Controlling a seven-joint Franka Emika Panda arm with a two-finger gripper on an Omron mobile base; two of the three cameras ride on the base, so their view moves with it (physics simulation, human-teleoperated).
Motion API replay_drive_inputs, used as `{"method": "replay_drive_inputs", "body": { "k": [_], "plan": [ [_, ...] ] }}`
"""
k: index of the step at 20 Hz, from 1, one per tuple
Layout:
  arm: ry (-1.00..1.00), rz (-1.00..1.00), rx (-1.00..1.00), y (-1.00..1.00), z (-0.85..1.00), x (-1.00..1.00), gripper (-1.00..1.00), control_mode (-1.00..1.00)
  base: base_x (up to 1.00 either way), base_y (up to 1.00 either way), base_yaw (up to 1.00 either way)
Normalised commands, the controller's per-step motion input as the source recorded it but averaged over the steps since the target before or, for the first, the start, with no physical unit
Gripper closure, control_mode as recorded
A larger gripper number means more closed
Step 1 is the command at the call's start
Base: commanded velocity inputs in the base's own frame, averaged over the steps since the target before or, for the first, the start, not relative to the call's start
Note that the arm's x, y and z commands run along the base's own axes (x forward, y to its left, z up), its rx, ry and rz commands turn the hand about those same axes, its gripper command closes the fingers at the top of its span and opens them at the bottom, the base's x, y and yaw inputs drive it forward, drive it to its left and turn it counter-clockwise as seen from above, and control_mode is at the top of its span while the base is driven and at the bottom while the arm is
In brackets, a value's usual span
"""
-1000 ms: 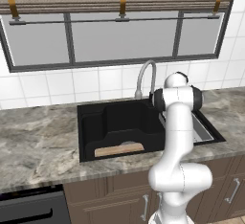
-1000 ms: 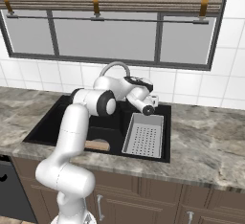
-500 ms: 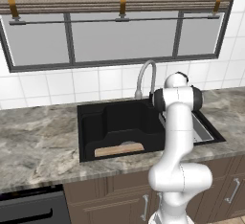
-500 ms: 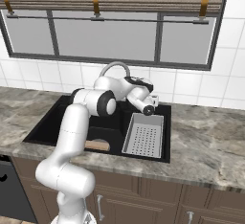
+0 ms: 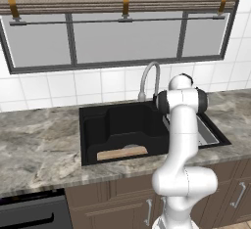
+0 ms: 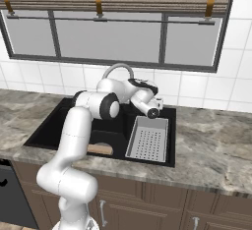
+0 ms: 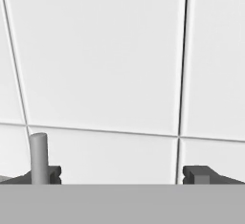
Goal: Turn on the sink faucet with hot water and rinse the cutting board for ten seconds, then turn off the faucet. Push the cutting board to reach the water if necessary.
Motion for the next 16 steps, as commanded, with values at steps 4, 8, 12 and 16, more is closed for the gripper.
{"method": "replay_drive_inputs", "body": {
  "k": [4, 8, 12, 16],
  "plan": [
    [0.0, 0.0, 0.0, -0.21, 0.0, 0.0, -1.0, -1.0, 0.0, 0.0, 0.0],
    [0.0, 0.0, 0.0, -0.24, 0.0, -0.02, -1.0, -1.0, 0.0, 0.0, 0.0],
    [0.0, 0.0, 0.0, -0.29, 0.0, -0.03, -1.0, -1.0, 0.0, 0.0, 0.0],
    [0.0, 0.0, 0.0, -0.34, 0.0, -0.11, -1.0, -1.0, 0.0, 0.0, 0.0]
  ]
}}
